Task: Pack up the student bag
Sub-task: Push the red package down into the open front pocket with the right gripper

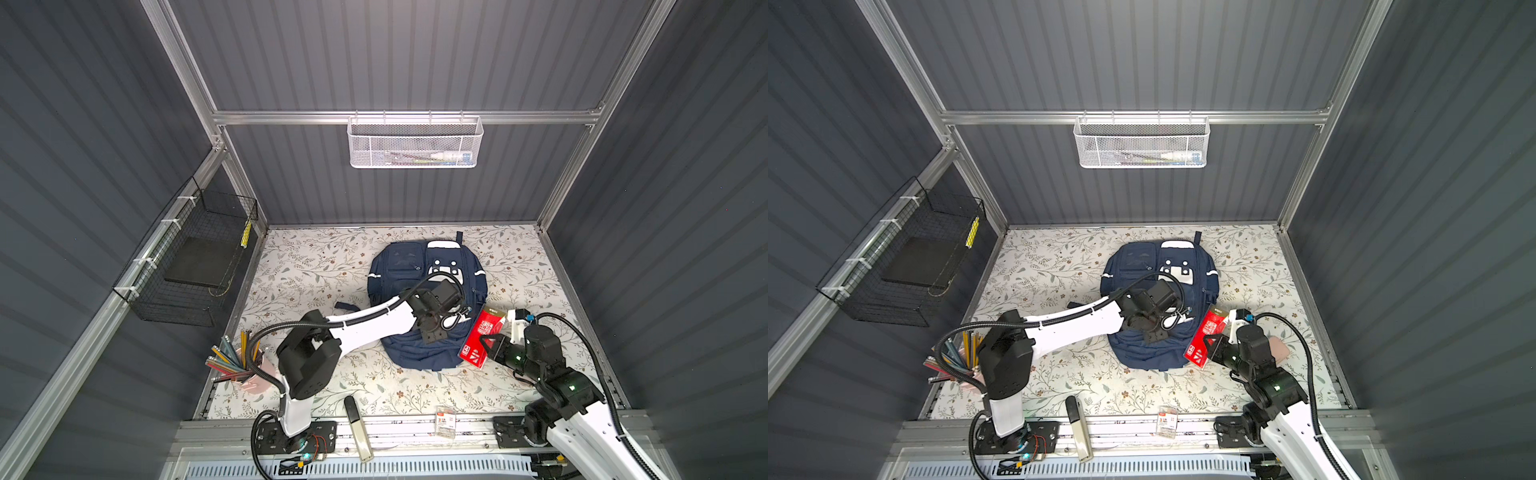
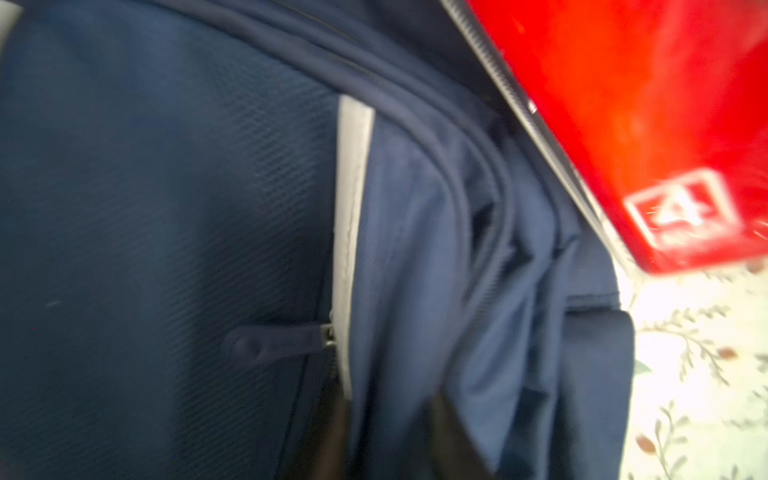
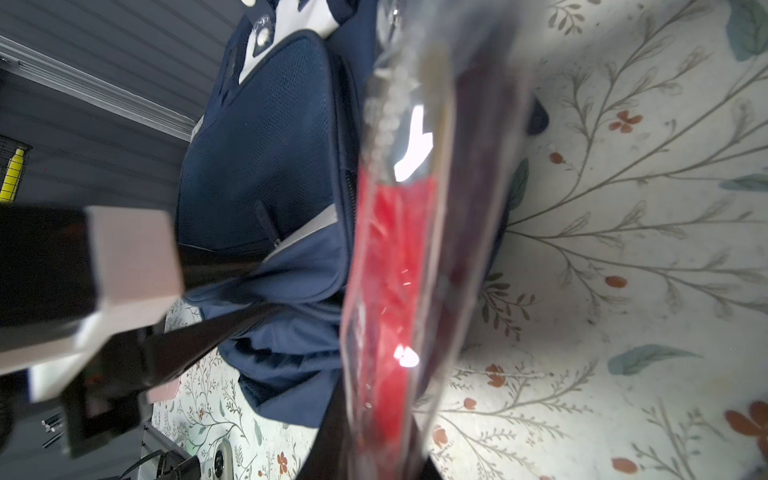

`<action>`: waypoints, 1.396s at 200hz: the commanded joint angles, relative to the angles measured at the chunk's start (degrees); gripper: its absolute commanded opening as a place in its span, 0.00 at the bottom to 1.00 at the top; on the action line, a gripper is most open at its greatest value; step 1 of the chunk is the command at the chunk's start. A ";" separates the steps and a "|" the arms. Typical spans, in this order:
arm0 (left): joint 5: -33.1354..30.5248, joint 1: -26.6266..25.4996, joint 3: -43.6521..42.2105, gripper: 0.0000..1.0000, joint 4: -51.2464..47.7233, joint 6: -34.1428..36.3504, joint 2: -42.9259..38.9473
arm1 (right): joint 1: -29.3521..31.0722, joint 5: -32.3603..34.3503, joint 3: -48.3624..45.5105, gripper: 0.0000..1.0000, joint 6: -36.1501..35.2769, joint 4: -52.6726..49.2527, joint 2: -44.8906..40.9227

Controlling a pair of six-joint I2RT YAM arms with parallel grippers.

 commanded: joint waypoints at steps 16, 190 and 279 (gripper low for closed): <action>0.81 1.34 3.94 0.00 0.86 -12.05 -0.96 | -0.15 -3.42 -1.26 0.00 1.59 4.79 -2.09; 8.49 0.25 19.62 0.00 4.36 -47.94 -2.35 | -0.11 -9.89 -4.96 0.00 20.67 31.79 6.60; 10.51 2.24 13.96 0.00 14.70 -55.25 -7.29 | -0.29 -9.47 5.92 0.00 16.20 55.64 43.65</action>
